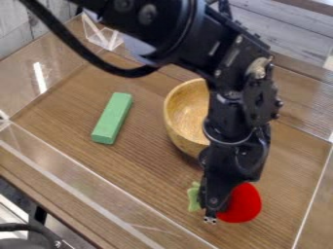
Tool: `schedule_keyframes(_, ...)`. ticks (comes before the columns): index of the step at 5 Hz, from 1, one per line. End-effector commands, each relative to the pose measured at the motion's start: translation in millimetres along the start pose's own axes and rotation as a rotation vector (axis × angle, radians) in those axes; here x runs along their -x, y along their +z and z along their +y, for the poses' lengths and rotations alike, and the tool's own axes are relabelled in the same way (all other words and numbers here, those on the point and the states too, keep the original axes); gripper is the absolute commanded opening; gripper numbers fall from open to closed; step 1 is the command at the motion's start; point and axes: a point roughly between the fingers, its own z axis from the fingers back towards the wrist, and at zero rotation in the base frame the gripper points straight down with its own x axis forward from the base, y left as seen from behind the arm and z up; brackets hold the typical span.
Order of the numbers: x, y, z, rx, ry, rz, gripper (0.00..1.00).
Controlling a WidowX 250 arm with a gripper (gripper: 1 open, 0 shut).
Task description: Move the red object to the left side of the table
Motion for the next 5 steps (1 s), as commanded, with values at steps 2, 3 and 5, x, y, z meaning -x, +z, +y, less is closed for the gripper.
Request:
schedule_keyframes(2, -11.6, 34.6, 19, -0.03, -0.116, -0.033, 0.0)
schedule_keyframes(3, -7.4, 49.4, 23, -0.033, -0.103, -0.033, 0.0)
schedule_keyframes(5, 32.6, 60.0, 35, -0.027, -0.111, -0.013, 0.0)
